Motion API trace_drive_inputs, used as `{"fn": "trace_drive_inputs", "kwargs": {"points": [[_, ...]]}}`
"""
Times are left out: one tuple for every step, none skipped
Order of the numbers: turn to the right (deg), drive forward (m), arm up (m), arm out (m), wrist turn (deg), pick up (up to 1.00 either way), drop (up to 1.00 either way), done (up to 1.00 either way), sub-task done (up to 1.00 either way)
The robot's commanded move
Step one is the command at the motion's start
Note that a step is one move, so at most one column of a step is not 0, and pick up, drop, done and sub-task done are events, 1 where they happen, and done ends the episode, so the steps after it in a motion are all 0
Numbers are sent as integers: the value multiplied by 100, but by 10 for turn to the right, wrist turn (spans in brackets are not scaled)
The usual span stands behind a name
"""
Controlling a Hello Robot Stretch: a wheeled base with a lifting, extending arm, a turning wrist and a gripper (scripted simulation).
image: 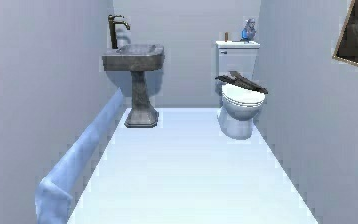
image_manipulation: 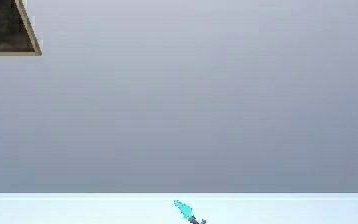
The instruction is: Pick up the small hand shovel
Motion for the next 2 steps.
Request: {"fn": "trace_drive_inputs", "kwargs": {"points": [[0,0,10,0,0,0,0,0,0],[0,0,0,44,0,0,0,0,0]]}}
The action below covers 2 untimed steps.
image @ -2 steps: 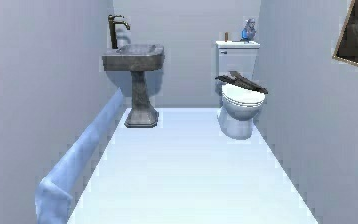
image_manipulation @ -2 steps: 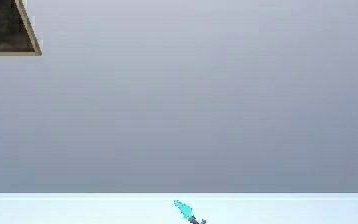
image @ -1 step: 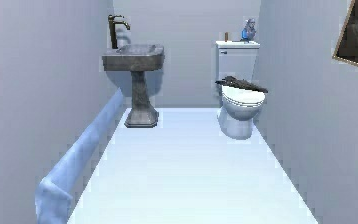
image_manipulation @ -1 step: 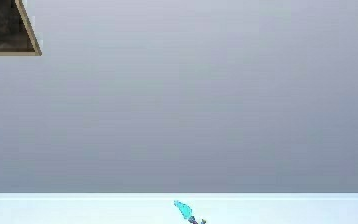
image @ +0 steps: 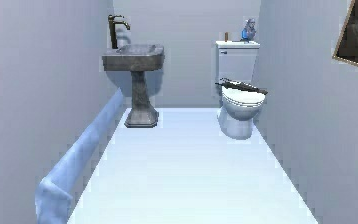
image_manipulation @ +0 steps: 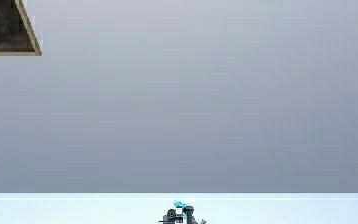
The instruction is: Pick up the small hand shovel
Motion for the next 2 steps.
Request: {"fn": "trace_drive_inputs", "kwargs": {"points": [[0,0,0,0,450,0,0,0,0],[0,0,0,0,450,0,0,0,0]]}}
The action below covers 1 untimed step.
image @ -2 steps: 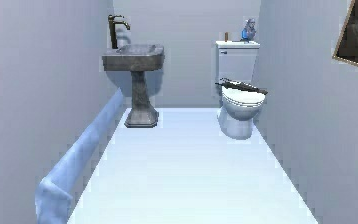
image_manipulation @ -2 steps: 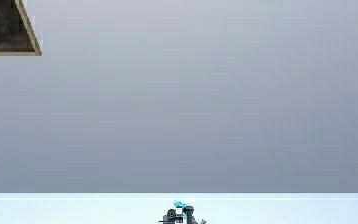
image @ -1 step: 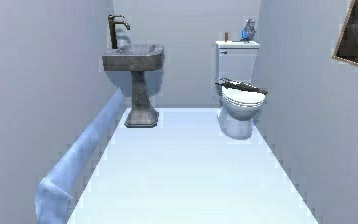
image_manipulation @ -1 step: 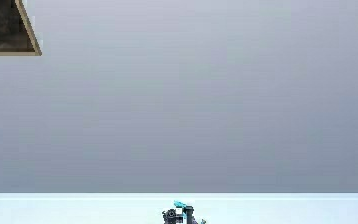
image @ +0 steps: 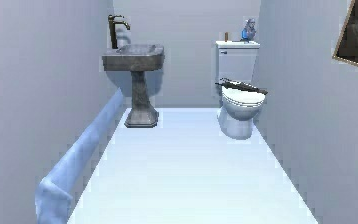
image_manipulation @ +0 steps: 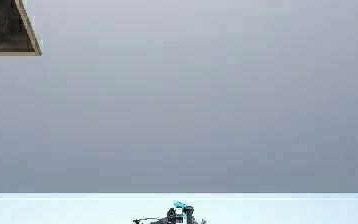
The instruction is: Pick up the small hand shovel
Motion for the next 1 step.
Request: {"fn": "trace_drive_inputs", "kwargs": {"points": [[0,0,0,0,450,0,0,0,0]]}}
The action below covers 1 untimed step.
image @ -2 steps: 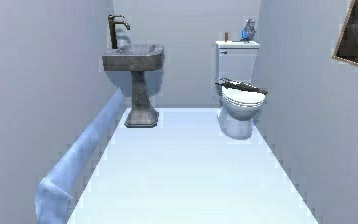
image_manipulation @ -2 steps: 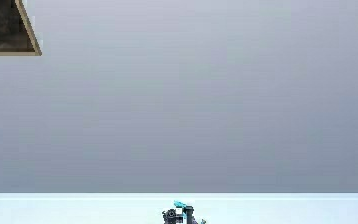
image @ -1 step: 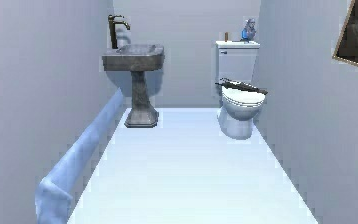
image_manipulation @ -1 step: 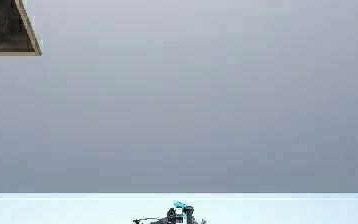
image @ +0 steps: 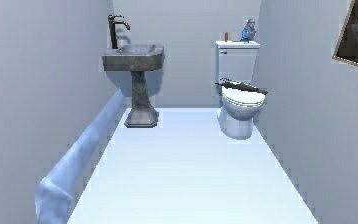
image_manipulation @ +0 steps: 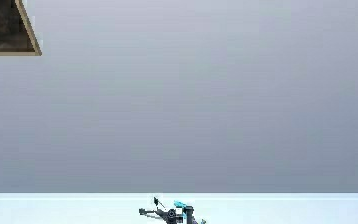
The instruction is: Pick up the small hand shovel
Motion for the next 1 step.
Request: {"fn": "trace_drive_inputs", "kwargs": {"points": [[0,0,0,0,450,0,0,0,0]]}}
